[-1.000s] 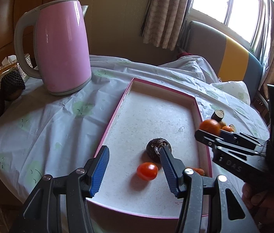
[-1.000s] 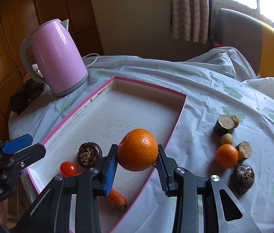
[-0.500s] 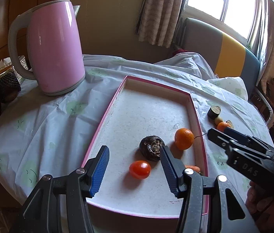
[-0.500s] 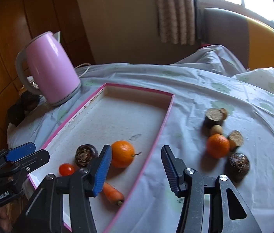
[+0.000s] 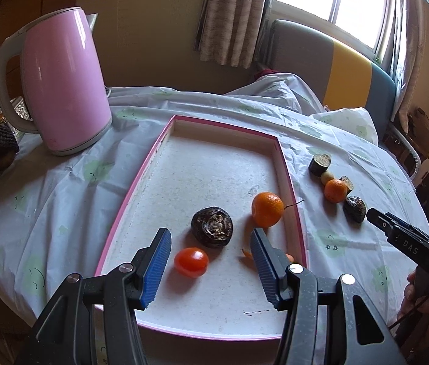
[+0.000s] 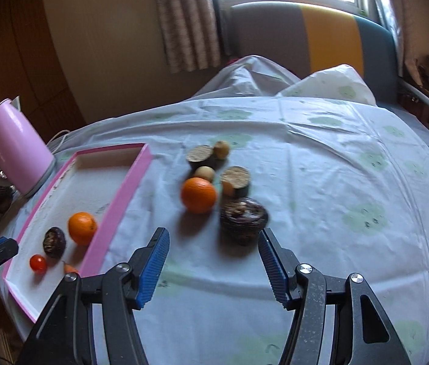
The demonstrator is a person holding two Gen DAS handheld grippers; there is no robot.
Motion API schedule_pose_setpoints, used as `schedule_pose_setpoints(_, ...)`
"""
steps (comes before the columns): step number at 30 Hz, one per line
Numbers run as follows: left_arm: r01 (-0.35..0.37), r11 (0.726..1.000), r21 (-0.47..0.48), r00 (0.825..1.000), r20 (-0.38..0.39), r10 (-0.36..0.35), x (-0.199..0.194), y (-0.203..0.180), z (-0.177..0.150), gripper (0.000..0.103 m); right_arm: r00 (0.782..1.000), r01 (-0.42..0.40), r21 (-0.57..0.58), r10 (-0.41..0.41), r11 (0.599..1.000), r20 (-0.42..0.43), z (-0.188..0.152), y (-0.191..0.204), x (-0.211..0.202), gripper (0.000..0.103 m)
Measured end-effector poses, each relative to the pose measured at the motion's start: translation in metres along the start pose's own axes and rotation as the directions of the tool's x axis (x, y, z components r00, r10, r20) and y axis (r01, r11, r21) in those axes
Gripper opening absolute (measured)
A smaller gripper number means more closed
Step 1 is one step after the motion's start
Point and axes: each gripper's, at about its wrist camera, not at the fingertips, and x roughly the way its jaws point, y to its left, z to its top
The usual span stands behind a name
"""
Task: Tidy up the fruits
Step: 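Grasp the second dark round fruit with the right tool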
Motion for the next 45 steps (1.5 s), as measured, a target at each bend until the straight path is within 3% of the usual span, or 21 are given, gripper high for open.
schedule_pose_setpoints(3, 0.015, 1.0, 0.003, 1.0, -0.01, -0.015, 0.001, -0.005, 0.001, 0.055, 1.0, 0.026, 0.009, -0.026, 1.0, -0.003, 0.0, -0.012, 0.002, 0.061)
schedule_pose_setpoints(5, 0.029, 1.0, -0.005, 0.999, -0.017, -0.029, 0.001, -0.007, 0.001, 0.055, 0.999, 0.039, 0.016, -0.038, 0.999, -0.013, 0.002, -0.018, 0.007, 0.052)
schedule_pose_setpoints(7, 0.035, 0.999, -0.013, 0.999, -0.02, -0.035, 0.002, -0.007, 0.001, 0.055, 0.999, 0.023, 0.02, -0.022, 1.0, -0.035, 0.004, -0.021, 0.013, 0.05)
schedule_pose_setpoints(12, 0.026, 1.0, 0.009, 0.999, -0.038, -0.025, 0.005, -0.014, 0.001, 0.055, 0.995, -0.015, -0.009, 0.014, 1.0, -0.096, 0.009, -0.02, 0.037, 0.051)
schedule_pose_setpoints(15, 0.024, 0.999, 0.034, 0.999, -0.039, -0.023, 0.006, -0.019, 0.001, 0.055, 0.995, 0.007, -0.053, -0.012, 0.999, -0.098, 0.011, -0.015, 0.048, 0.061)
schedule_pose_setpoints(17, 0.026, 0.999, 0.048, 0.999, -0.037, -0.025, 0.005, -0.023, 0.002, 0.055, 0.994, 0.016, -0.075, -0.023, 0.997, -0.105, 0.012, -0.014, 0.054, 0.061)
schedule_pose_setpoints(18, 0.028, 0.998, 0.056, 0.999, -0.036, -0.026, 0.006, -0.025, 0.002, 0.055, 0.994, 0.029, -0.088, -0.038, 0.996, -0.105, 0.013, -0.014, 0.055, 0.06)
schedule_pose_setpoints(19, 0.029, 0.998, 0.063, 0.999, -0.037, -0.027, 0.006, -0.027, 0.003, 0.055, 0.995, 0.031, -0.097, -0.04, 0.995, -0.097, 0.013, -0.014, 0.055, 0.05)
schedule_pose_setpoints(22, 0.033, 0.996, 0.078, 0.999, -0.042, -0.03, 0.007, -0.032, 0.004, 0.055, 0.994, 0.064, -0.101, -0.072, 0.993, -0.08, 0.012, -0.02, 0.052, 0.048)
schedule_pose_setpoints(30, 0.038, 0.993, 0.108, 0.998, -0.058, -0.032, 0.014, -0.047, 0.007, 0.055, 0.988, 0.145, -0.086, -0.148, 0.986, -0.037, 0.002, -0.048, 0.041, 0.049)
schedule_pose_setpoints(45, 0.081, 0.976, 0.202, 0.994, -0.089, -0.064, 0.026, -0.095, 0.014, 0.055, 0.994, 0.091, -0.038, -0.093, 0.995, -0.051, -0.004, -0.061, 0.046, 0.059)
